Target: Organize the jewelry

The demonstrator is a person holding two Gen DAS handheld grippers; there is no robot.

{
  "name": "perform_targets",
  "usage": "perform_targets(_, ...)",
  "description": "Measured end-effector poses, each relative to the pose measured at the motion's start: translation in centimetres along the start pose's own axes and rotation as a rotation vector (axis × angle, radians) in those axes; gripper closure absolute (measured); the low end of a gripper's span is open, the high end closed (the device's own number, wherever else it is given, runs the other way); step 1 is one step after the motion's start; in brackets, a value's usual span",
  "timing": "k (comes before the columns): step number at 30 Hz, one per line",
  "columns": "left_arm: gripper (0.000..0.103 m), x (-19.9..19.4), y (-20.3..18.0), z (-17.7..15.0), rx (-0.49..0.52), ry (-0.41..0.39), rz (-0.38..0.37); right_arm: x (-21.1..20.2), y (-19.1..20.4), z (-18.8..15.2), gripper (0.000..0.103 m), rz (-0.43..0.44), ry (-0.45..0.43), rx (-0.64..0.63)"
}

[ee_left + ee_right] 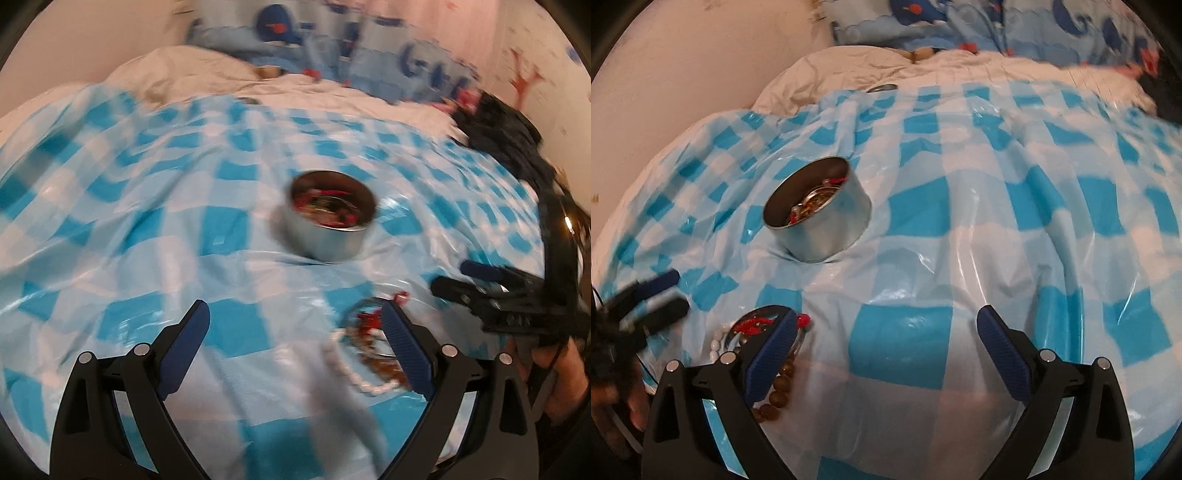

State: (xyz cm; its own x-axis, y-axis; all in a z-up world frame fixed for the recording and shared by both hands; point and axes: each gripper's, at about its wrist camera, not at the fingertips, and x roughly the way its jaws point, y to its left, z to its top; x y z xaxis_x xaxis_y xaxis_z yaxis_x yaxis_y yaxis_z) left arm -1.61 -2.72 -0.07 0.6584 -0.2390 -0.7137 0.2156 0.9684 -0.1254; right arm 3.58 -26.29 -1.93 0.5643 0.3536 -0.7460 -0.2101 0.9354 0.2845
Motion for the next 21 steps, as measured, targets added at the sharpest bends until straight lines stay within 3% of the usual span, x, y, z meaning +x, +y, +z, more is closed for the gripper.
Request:
perform_targets(6,0.013,0.5,-5.1,-1.0,0.224,-0.039,-0.008,-0.5,-1.9,0.3,0.01,0.048,-0.009,0.117)
perform_targets(13,0.013,0.8,-6.6,-0.6,0.274,-0.104,-0.015,-1.0,-2.3,0.5,0.01,0.072,-0.019,0.156)
perform_targets(17,0.014,1.8,-7.2,0.0,0.28,-0.102,-0.03,-0.9,-2.5,0.6,0.01,0.082,-0.019,0.181)
perform_targets(19,0.031,2.5,-7.4,0.2,0.275,-0.083,-0.039,-0.8,-2.7,0.7,0.01,0.083,-0.019,0.19)
perform_targets(21,0.057,3.5,-7.2,0.4,0.257,-0.037,-0.044,-0.7,-2.7,0.7,0.01,0.083,-0.019,0.194)
